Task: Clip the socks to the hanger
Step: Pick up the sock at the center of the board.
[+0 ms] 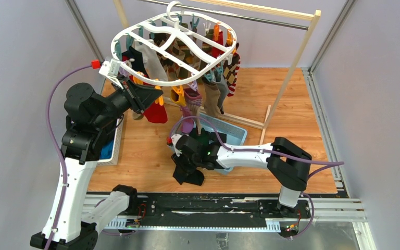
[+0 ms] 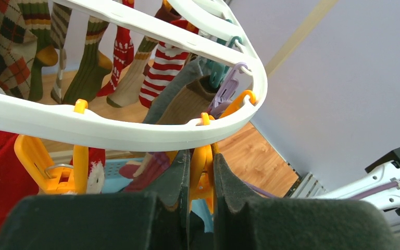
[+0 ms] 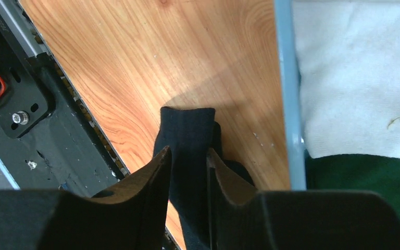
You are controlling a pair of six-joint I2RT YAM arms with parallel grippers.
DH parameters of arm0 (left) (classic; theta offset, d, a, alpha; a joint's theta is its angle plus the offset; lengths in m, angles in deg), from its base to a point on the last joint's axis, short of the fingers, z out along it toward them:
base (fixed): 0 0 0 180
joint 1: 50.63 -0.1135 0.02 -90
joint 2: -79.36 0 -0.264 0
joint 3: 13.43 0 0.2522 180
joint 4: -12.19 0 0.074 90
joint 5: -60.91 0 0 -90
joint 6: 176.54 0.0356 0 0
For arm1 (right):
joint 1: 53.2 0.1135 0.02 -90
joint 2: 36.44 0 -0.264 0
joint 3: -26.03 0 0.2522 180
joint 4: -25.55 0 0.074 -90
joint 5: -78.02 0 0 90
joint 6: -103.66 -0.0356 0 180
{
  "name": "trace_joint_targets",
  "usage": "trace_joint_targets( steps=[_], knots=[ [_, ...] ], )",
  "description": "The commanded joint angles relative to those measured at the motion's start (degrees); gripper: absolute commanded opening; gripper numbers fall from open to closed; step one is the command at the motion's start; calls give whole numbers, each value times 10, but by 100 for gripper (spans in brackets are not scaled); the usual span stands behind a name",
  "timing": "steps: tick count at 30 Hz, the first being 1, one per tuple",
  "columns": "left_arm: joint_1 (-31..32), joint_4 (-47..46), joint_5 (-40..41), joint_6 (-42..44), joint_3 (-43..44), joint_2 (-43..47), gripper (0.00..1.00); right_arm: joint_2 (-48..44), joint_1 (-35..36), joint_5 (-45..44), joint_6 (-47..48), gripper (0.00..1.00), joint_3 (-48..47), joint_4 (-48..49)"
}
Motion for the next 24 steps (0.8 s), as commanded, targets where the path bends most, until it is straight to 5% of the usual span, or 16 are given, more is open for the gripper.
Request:
trace_joint_targets(
  steps=[1, 8, 13, 24],
  knots=[
    [3, 19, -13, 9, 17, 13, 0, -16, -23, 64, -31, 28, 26, 40],
    [3, 19, -14, 11, 15, 15, 0, -12, -27, 102, -32, 24, 25, 45],
    [3, 21, -14, 13, 18, 15, 0, -20, -28, 111, -40, 3, 26, 55],
    [3, -9, -38, -39, -5, 18, 0, -279, -34, 92, -108, 0, 152, 256]
  ],
)
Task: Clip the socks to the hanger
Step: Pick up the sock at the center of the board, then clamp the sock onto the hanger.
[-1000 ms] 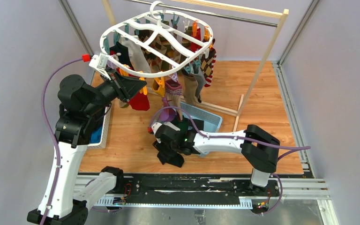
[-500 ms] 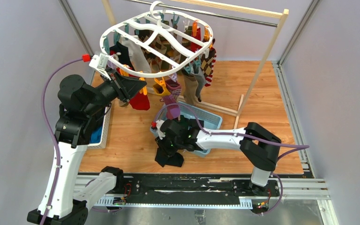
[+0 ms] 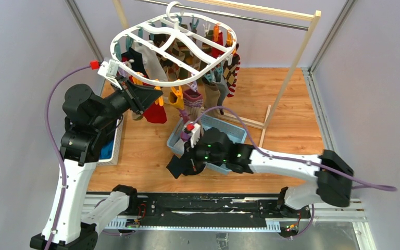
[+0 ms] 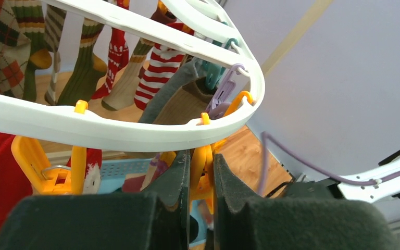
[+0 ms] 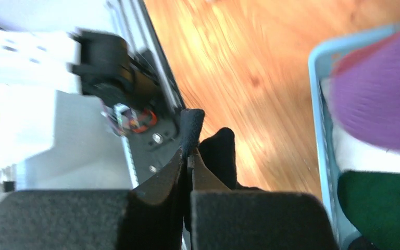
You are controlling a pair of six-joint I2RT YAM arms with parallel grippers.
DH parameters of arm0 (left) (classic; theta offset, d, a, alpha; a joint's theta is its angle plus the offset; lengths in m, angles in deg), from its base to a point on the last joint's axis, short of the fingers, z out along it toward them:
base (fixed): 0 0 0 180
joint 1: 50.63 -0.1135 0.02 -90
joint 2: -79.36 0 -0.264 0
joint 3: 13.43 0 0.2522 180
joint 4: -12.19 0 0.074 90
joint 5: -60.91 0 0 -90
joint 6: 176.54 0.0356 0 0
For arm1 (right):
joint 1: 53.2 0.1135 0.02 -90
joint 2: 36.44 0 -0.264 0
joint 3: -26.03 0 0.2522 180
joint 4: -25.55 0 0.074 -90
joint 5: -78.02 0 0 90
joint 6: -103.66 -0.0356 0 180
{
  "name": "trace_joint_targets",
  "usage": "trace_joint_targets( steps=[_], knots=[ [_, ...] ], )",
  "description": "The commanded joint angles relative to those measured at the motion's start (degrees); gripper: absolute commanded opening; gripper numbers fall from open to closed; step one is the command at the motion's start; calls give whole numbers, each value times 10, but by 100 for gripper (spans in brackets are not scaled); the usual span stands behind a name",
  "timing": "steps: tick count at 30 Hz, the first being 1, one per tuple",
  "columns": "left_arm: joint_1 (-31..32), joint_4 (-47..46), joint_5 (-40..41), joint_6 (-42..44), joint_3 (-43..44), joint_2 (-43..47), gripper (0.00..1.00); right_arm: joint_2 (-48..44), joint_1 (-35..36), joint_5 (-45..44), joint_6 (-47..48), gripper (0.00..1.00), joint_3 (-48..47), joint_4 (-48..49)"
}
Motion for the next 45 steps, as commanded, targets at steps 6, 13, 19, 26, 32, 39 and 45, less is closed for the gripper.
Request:
trace_joint_targets(
  steps=[6, 13, 19, 26, 32, 39, 45],
  knots=[
    [3, -68, -51, -115, -39, 23, 0, -177, -7, -95, -28, 0, 95, 306],
    [3, -108, -66, -154, -59, 30, 0, -143, -15, -76, -46, 0, 45, 416],
    [3, -131, -85, -177, -68, 29, 0, -106, -40, -71, -104, 0, 38, 502],
    [3, -165, -118, -203, -78, 28, 0, -52, -96, -12, -200, 0, 29, 619],
    [3, -180, -128, -216, -84, 24, 0, -13, -131, 36, -275, 0, 19, 692],
    [3, -195, -136, -224, -81, 17, 0, 12, -146, 100, -326, 0, 13, 746],
    [3, -210, -146, -234, -74, 10, 0, 35, -153, 160, -368, 0, -4, 787]
  ],
)
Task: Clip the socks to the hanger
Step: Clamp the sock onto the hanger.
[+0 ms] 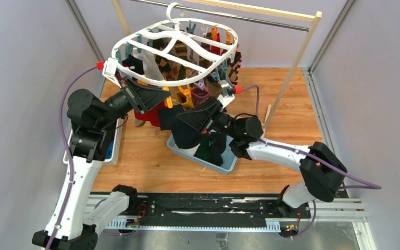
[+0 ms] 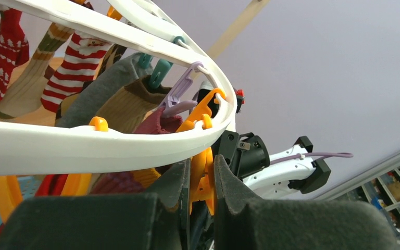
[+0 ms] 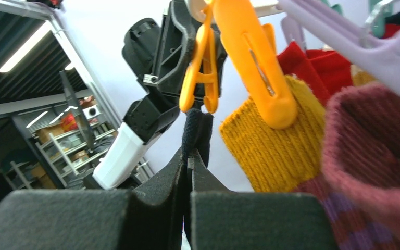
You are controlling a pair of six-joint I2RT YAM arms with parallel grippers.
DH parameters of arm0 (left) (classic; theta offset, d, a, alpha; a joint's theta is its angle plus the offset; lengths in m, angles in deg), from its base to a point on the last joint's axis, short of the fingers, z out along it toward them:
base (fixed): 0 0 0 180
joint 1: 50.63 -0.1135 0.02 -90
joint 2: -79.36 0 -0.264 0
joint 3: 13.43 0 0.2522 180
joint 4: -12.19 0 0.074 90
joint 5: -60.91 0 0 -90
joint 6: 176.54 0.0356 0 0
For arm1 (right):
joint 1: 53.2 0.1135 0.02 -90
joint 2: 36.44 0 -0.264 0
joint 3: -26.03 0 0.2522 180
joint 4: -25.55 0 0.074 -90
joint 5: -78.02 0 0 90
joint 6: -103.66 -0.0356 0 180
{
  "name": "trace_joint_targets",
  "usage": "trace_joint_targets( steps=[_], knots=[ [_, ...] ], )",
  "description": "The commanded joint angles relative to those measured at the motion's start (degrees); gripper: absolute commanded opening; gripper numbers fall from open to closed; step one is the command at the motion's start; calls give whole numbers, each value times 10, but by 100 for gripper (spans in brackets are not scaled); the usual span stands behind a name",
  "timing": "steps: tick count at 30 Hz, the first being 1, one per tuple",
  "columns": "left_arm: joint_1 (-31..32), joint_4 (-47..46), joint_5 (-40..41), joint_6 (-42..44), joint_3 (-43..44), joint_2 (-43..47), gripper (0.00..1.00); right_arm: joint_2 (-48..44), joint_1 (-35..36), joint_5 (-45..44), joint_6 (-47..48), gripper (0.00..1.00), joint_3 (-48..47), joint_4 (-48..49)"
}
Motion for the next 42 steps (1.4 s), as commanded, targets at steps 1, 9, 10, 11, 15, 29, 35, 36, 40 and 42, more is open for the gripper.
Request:
trace_joint_targets(
  steps=[1, 9, 10, 11, 15, 29, 35, 36, 40, 42],
  knots=[
    [3, -25, -46, -15, 8, -1, 0, 20, -11, 72, -46, 0, -41, 65],
    [3, -28, -54, -22, 10, -1, 0, 40, -14, 72, -72, 0, -60, 78],
    [3, -28, -55, -23, 10, 0, 0, 42, -15, 63, -74, 0, -59, 79],
    [3, -28, -55, -24, 11, 0, 0, 44, -16, 57, -75, 0, -58, 79],
    [3, -29, -60, -28, 14, 1, 0, 48, -17, 43, -76, 0, -53, 74],
    [3, -39, -68, -34, 11, 0, 0, 50, -20, 10, -84, 0, -65, 93],
    [3, -39, -66, -31, 10, -1, 0, 50, -19, -1, -82, 0, -69, 91],
    [3, -39, -65, -29, 10, -2, 0, 51, -19, -4, -81, 0, -70, 90],
    [3, -28, -60, -16, 11, -2, 1, 49, -19, -10, -74, 0, -71, 80],
    [3, -19, -52, -7, 12, -1, 6, 47, -19, -11, -70, 0, -69, 73]
  ],
)
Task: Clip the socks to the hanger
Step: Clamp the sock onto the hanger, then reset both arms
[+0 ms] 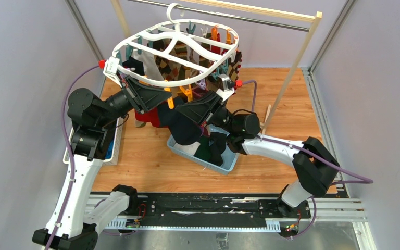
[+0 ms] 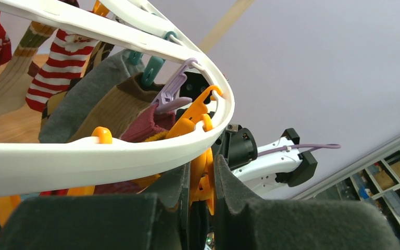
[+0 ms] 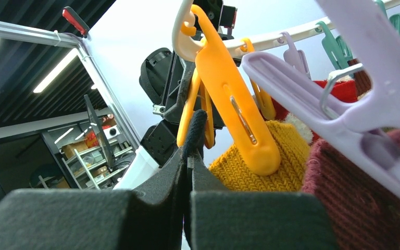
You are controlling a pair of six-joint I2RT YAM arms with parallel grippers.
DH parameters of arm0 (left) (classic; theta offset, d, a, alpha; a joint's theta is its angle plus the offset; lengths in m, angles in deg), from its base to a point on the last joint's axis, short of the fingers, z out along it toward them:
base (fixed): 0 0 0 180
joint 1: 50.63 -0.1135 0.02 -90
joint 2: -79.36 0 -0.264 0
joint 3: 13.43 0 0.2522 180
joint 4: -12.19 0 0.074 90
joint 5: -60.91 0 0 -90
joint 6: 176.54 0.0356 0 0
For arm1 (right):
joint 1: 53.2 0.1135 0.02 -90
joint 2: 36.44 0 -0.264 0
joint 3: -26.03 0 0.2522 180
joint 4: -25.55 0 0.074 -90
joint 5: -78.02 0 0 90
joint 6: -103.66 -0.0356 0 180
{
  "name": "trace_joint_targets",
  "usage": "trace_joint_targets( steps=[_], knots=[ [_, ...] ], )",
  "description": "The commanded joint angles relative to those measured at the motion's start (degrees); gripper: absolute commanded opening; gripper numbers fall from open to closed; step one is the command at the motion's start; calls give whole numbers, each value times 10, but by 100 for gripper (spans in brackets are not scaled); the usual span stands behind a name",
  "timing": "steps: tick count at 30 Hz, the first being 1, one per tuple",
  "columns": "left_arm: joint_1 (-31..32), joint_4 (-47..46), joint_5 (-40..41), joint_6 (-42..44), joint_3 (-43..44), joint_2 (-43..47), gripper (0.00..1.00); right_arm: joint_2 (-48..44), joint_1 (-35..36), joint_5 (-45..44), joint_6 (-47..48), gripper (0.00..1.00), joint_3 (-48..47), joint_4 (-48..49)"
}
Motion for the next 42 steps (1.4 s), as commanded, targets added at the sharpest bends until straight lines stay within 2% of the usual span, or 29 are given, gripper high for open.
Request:
trace_joint_targets(
  steps=[1, 3, 7, 12, 15, 16, 17, 18, 19, 24, 26, 28, 32, 36, 39, 42],
  knots=[
    [3, 8, -21, 19, 13, 8, 9, -3, -7, -14, 11, 0, -16, 8],
    [3, 16, -17, 25, 15, 9, 17, -6, -7, -13, 16, 0, -13, -2],
    [3, 31, -14, 34, 19, 8, 32, -19, -6, -16, 34, 12, -7, -32],
    [3, 66, -12, 52, 36, 9, 44, -40, -6, -27, 57, 31, 2, -74],
    [3, 116, -3, 83, 55, 8, 54, -61, -6, -33, 81, 50, 10, -110],
    [3, 140, 3, 99, 63, 7, 60, -70, -6, -35, 90, 57, 13, -131],
    [3, 168, 8, 117, 72, 6, 71, -81, -7, -37, 102, 64, 16, -154],
    [3, 197, 13, 138, 84, 5, 90, -94, -7, -38, 117, 70, 20, -184],
    [3, 234, 19, 164, 97, 3, 99, -109, -8, -40, 135, 72, 23, -217],
    [3, 473, 108, 357, 181, -14, 100, -245, -12, -100, 284, 77, 39, -539],
    [3, 552, 157, 424, 189, -13, 100, -300, -12, -153, 356, 78, 36, -684],
    [3, 585, 203, 479, 171, -1, 100, -356, -12, -209, 399, 79, 48, -782],
    [1, 575, 286, 551, 76, 50, 100, -464, -14, -329, 463, 81, 71, -938],
    [-2, 527, 335, 585, -24, 92, 100, -550, -16, -460, 472, 82, 67, -1076],
    [-3, 462, 364, 609, -113, 121, 100, -597, -17, -622, 469, 83, 74, -1145],
    [-4, 365, 396, 619, -217, 151, 100, -619, -20, -801, 484, 84, 100, -1153]
  ],
)
